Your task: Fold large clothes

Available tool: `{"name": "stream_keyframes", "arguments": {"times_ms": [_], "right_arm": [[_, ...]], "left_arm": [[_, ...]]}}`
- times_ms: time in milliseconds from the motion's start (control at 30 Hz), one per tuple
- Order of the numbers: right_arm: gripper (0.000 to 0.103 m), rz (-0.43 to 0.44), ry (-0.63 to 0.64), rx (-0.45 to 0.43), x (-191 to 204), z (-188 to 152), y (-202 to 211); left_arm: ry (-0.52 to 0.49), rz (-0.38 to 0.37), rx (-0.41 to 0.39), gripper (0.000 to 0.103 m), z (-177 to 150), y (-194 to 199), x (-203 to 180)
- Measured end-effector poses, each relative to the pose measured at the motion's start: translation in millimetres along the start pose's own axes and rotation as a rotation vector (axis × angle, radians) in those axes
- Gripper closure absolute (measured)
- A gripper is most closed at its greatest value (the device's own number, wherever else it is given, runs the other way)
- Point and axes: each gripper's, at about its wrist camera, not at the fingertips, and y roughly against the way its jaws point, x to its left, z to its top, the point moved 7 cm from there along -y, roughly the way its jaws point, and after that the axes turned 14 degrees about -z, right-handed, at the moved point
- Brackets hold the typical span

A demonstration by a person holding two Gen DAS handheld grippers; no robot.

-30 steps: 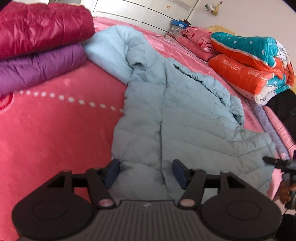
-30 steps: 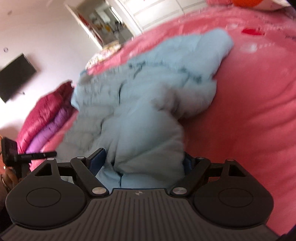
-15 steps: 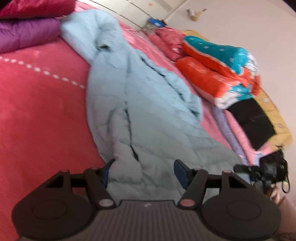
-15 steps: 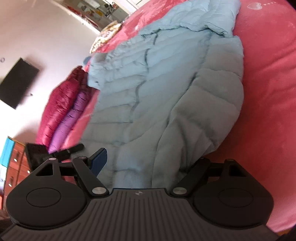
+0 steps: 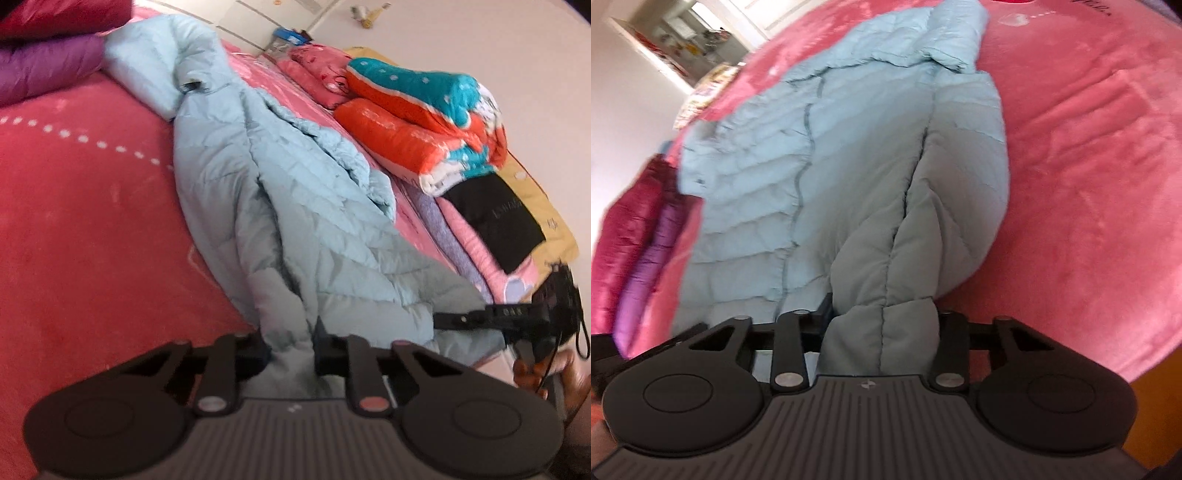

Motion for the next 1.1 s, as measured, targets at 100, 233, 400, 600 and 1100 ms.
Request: {"name": "stream_keyframes", "arguments": {"times_ms": [100,233,400,600,1100], "right_arm": [[0.059,-0.036,0.018,-0.019,13,0,-3],[0.060,-0.090,0.014,-0.040,16,-2,2],[0.061,-0.202,0.009,-0.026,8,-5,0],[0.018,-0.275,-0.017,-0.038,5,2,3],[0.000,-0.150,-0.077,-0.406,47,45,39]], "left_arm": [[-0.033,-0.040,0.020,0.094,-2,2,-9],[-0.085,-0.067,0.056,0.094,-7,10,-18],[-0.112,-0.058,0.152,0.091,-17,10,-19],[-0.150,-0.019,0.197,0.063,-15,17,-21],[-0.218,0.168,-0.029,0.034,36,61,-11]]}}
